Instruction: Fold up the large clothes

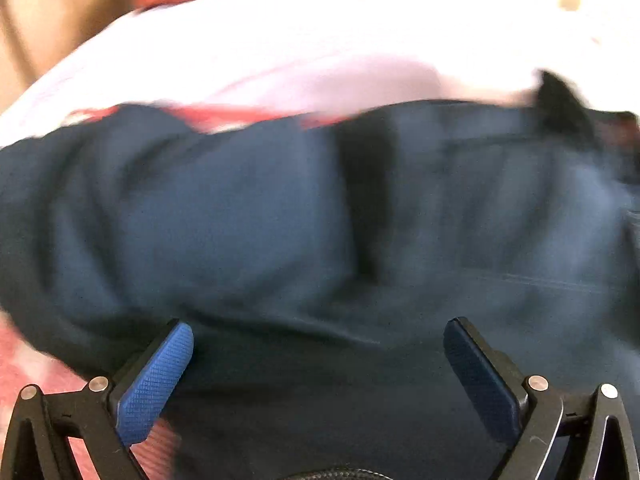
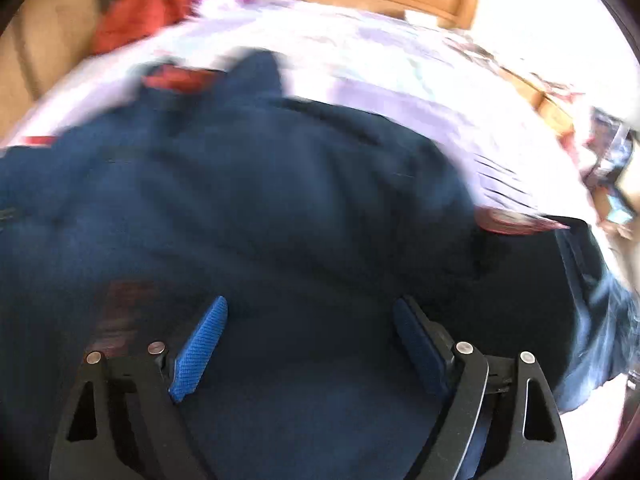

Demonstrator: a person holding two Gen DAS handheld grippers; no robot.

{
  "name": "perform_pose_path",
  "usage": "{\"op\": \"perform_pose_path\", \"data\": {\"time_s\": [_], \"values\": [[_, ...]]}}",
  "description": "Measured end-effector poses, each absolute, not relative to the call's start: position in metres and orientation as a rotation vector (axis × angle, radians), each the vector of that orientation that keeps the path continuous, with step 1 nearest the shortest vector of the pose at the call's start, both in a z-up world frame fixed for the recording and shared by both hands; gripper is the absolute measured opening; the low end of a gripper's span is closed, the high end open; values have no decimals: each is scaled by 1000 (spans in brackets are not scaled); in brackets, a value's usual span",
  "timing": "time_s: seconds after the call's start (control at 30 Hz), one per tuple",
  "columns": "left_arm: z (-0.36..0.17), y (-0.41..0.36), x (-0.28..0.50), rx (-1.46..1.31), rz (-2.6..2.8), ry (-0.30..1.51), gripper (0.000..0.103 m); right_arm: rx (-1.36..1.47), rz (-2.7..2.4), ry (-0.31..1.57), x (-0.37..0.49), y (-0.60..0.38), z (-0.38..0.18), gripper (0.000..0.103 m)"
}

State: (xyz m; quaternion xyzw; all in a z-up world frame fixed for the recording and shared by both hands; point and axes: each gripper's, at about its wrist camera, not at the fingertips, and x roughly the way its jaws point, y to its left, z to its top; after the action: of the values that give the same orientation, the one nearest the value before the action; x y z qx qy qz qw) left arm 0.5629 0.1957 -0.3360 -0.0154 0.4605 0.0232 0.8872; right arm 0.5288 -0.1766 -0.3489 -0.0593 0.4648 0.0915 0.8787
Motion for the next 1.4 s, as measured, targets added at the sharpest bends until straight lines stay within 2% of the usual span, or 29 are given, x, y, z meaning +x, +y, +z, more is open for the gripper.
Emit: {"op": "perform_pose_path", "data": {"time_s": [0.1,0.23,0.3,0.4,0.5,0.57,0.6,0.7,0.8,0.97,1.1,1.27,1.4], "values": [[-355,171,543,152,6,988,103,-337,244,967,501,-155,-367,93],[-362,230,542,94,195,994,103,-64,-25,997,501,-268,-364,95],[-360,265,539,-114,240,1046,103,9,-54,1023,502,-291,-359,94],[-344,246,519,-168,180,1016,103,-120,34,988,484,-245,-346,94],[-335,188,483,-55,13,1006,103,-214,289,962,439,-177,-341,94],[-343,156,455,49,-64,1038,103,-363,409,998,404,-144,-360,94],[-349,160,439,62,-57,1032,103,-401,394,1005,397,-146,-369,94],[-349,208,438,-35,75,1042,103,-158,214,1052,398,-223,-369,95],[-355,234,420,-46,178,1076,103,-120,25,1076,394,-270,-363,95],[-344,221,387,-62,180,1074,103,-239,223,1037,352,-206,-347,95],[-337,204,332,21,165,1061,103,-314,357,1071,277,-156,-365,96],[-332,228,240,77,180,1070,103,-251,227,1050,215,-196,-361,96],[-316,228,199,51,204,1049,103,-231,171,1083,172,-210,-352,96]]}}
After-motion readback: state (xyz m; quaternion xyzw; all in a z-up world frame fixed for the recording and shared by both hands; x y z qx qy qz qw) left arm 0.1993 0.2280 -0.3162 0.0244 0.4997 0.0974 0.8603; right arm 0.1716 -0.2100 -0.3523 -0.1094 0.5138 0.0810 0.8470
